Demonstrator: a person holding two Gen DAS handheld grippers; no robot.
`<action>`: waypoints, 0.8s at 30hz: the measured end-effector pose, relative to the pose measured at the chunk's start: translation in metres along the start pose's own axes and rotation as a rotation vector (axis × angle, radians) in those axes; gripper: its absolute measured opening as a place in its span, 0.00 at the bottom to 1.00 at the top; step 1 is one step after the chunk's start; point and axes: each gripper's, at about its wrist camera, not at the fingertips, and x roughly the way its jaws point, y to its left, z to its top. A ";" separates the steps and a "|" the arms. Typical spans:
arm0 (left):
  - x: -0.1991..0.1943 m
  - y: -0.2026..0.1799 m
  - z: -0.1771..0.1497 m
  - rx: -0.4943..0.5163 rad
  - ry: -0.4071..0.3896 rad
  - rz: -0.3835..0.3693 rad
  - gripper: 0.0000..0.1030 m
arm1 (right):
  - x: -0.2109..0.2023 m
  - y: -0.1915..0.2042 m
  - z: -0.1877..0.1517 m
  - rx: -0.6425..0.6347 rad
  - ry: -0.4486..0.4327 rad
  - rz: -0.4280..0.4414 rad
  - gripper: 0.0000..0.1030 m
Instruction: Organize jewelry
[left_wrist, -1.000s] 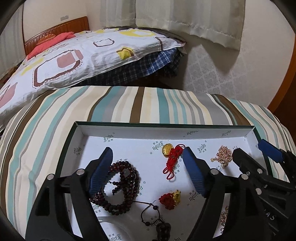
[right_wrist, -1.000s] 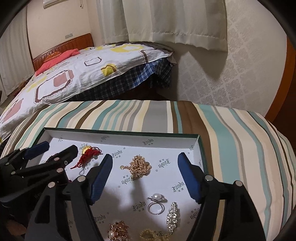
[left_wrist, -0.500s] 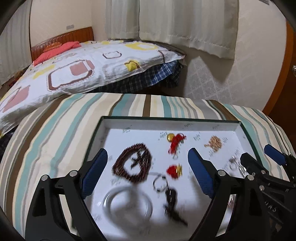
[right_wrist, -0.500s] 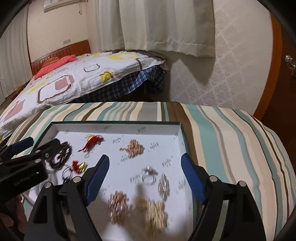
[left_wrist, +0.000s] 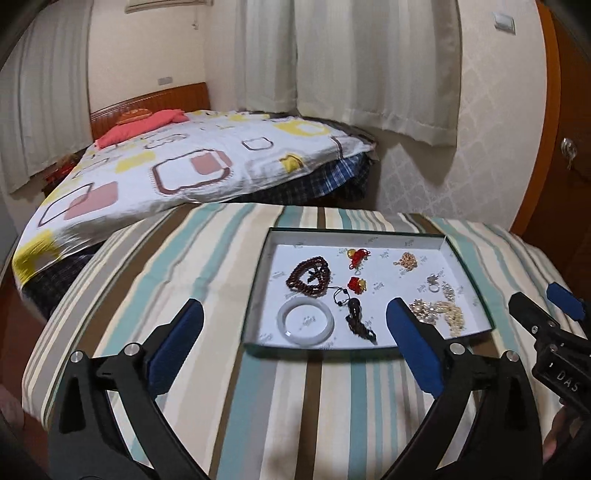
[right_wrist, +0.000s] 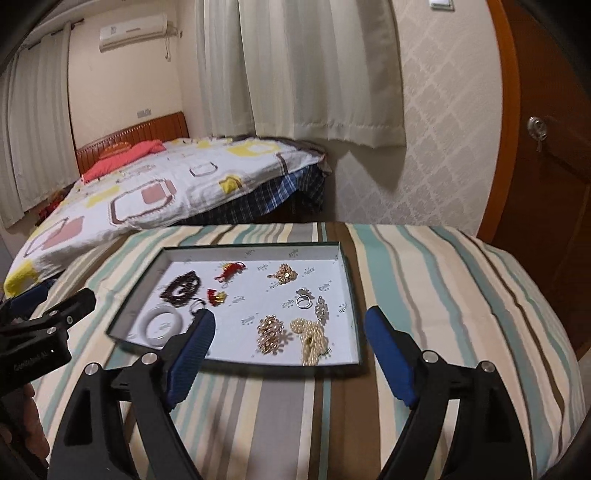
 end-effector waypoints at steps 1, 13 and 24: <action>-0.012 0.003 -0.002 -0.010 -0.008 -0.002 0.96 | -0.008 0.001 -0.001 -0.004 -0.008 -0.002 0.79; -0.108 0.024 -0.010 -0.022 -0.125 0.015 0.96 | -0.084 0.011 -0.005 -0.042 -0.092 -0.019 0.80; -0.161 0.040 -0.014 -0.053 -0.173 -0.002 0.96 | -0.130 0.011 -0.006 -0.043 -0.161 -0.021 0.81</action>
